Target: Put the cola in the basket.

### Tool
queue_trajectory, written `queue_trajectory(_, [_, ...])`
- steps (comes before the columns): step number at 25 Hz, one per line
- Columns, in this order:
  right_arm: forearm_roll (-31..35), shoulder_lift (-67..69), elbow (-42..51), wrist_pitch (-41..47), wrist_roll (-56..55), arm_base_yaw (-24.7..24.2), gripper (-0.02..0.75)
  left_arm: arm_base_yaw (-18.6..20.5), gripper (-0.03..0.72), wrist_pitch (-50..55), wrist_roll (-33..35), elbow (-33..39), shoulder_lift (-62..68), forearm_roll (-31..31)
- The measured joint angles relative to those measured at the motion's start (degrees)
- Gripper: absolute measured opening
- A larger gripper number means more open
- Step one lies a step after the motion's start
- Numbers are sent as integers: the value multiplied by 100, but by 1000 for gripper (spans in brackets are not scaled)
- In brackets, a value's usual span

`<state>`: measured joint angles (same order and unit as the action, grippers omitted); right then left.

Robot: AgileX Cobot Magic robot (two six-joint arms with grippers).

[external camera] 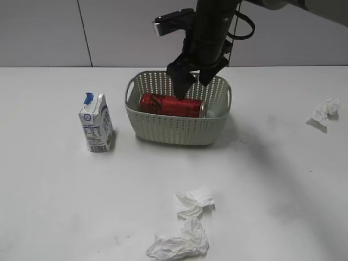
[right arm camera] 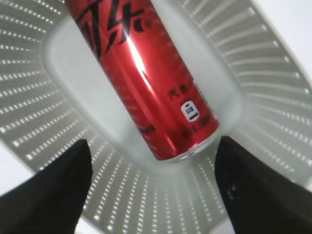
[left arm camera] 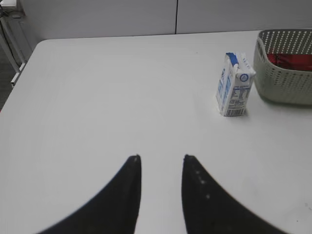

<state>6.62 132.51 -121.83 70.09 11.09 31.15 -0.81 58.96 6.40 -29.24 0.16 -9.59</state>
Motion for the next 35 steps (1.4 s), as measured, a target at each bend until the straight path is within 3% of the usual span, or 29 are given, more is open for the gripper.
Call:
queue_trajectory(14, [-99, -831, -249, -47, -324, -142, 593, 0, 229, 0, 0, 0, 0, 0])
queue_trajectory(27, [-88, -1726, -78, -42, -898, -2039, 593, 0, 229, 0, 0, 0, 0, 0])
queue_trajectory(35, [-139, -3121, 1502, -42, -902, -2450, 592, 0, 229, 0, 0, 0, 0, 0])
